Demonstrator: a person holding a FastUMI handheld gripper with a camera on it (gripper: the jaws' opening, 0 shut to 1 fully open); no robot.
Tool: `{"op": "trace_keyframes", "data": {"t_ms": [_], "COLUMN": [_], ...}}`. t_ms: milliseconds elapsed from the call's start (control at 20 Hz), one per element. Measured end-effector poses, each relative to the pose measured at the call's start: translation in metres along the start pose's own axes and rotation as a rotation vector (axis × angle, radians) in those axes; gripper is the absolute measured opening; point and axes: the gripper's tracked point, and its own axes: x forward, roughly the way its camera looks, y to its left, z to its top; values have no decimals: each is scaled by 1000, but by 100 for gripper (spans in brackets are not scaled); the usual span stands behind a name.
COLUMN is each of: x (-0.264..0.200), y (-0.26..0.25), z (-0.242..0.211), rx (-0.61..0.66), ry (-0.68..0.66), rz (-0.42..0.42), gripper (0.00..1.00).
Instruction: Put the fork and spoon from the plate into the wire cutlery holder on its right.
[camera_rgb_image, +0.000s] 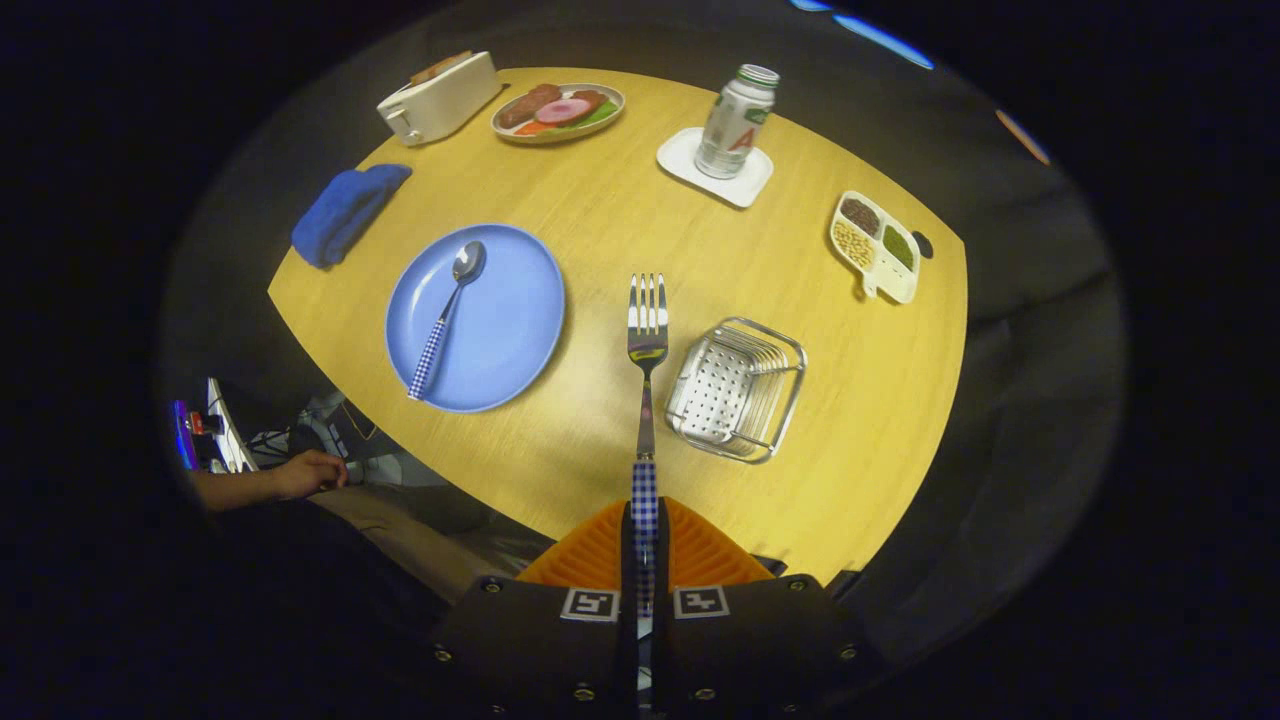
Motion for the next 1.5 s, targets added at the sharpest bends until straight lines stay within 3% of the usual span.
{"op": "trace_keyframes", "data": {"t_ms": [150,300,900,1100,1200,1300,1500], "x": [-3,4,39,55,61,63,60], "y": [-37,-45,-70,-65,-69,-69,-69], "z": [-19,-22,-4,6,12,15,16], "rx": [25,45,-113,-102,-107,-106,-114], "ry": [85,150,414,466,478,486,483], "rz": [-30,10,14,53,32,34,35], "gripper": [5,5,5,5,5,11,14]}}
